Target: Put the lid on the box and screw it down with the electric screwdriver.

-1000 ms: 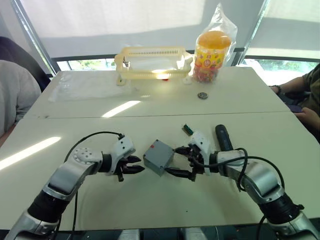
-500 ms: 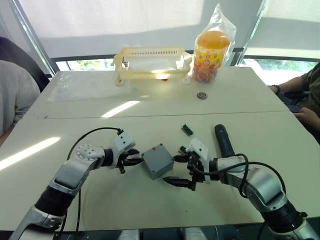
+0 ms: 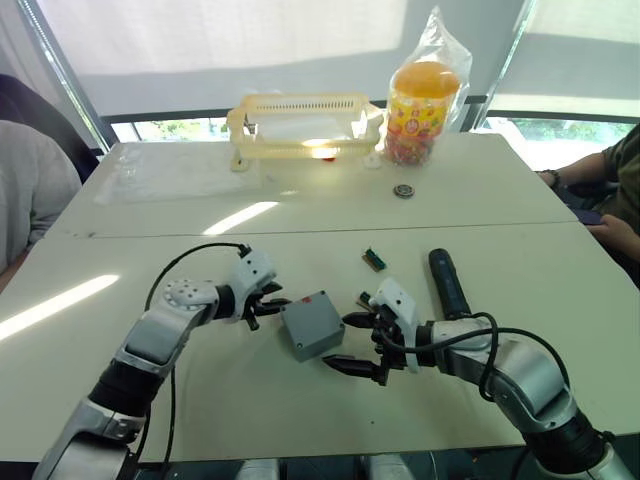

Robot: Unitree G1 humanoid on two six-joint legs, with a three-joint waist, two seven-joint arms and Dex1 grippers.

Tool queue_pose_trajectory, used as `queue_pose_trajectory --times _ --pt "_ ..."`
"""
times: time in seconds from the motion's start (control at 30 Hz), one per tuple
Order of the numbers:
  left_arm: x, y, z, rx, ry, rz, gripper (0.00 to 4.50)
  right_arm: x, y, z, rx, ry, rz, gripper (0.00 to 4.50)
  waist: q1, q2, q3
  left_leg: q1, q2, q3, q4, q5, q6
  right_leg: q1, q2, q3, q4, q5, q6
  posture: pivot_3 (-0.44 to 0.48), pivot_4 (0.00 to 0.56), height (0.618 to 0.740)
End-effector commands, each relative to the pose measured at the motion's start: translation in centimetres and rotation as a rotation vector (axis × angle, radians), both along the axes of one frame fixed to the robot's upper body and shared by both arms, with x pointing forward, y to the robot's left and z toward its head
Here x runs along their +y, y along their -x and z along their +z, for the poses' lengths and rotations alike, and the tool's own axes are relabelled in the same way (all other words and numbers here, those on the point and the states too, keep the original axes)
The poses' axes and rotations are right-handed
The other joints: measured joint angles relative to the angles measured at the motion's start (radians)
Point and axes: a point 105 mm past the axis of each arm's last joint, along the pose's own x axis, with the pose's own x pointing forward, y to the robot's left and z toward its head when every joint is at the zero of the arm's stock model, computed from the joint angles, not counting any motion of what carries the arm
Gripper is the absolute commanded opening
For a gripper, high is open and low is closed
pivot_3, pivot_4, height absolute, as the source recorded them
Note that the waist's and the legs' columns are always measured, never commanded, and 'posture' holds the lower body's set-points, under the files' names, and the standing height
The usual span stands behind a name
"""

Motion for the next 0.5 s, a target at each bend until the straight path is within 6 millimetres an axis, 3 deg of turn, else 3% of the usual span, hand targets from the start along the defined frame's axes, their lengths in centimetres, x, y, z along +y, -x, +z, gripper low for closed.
queue_pose_trajectory --times 0.03,0.23,0.5 --pt "1.1 1.3 2.0 -0.006 0.002 -0.064 1.87 -0.2 0.1 1.0 -0.047 -0.011 0.008 4.49 -0.001 0.0 0.0 0.0 0.0 0.0 0.0 0.0 0.0 0.0 0.0 0.0 0.0 0.0 0.0 0.0 0.15 0.74" --pt "-0.4 4.8 1.8 0.11 0.043 -0.195 1.87 -0.1 0.0 0.8 -0.042 -0.012 0.013 4.49 0.004 0.0 0.0 0.0 0.0 0.0 0.0 0.0 0.0 0.001 -0.001 0.0 0.0 0.0 0.0 0.0 0.15 0.74" --pt "-2.2 4.4 0.7 0.105 0.046 -0.202 1.87 0.2 0.0 0.8 -0.044 -0.017 0.02 4.49 0.003 0.0 0.0 0.0 0.0 0.0 0.001 0.0 0.0 0.001 0.0 0.0 0.0 0.0 0.0 0.0 0.15 0.74"
